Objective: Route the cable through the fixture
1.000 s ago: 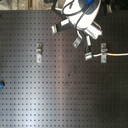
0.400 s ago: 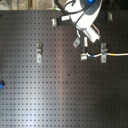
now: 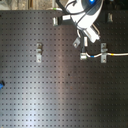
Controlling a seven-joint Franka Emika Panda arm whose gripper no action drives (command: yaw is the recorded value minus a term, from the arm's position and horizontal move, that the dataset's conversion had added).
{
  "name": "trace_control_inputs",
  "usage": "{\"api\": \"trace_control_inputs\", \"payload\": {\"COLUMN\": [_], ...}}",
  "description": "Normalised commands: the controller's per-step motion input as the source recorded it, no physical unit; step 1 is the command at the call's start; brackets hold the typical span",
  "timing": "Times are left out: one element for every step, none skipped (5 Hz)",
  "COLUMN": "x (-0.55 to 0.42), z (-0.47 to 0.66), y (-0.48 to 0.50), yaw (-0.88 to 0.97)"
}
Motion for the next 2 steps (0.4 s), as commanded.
{"api": "trace_control_inputs", "payload": {"x": [0.038, 0.131], "z": [0.11, 0.0], "y": [-0.023, -0.139], "yaw": [0.3, 0.19]}}
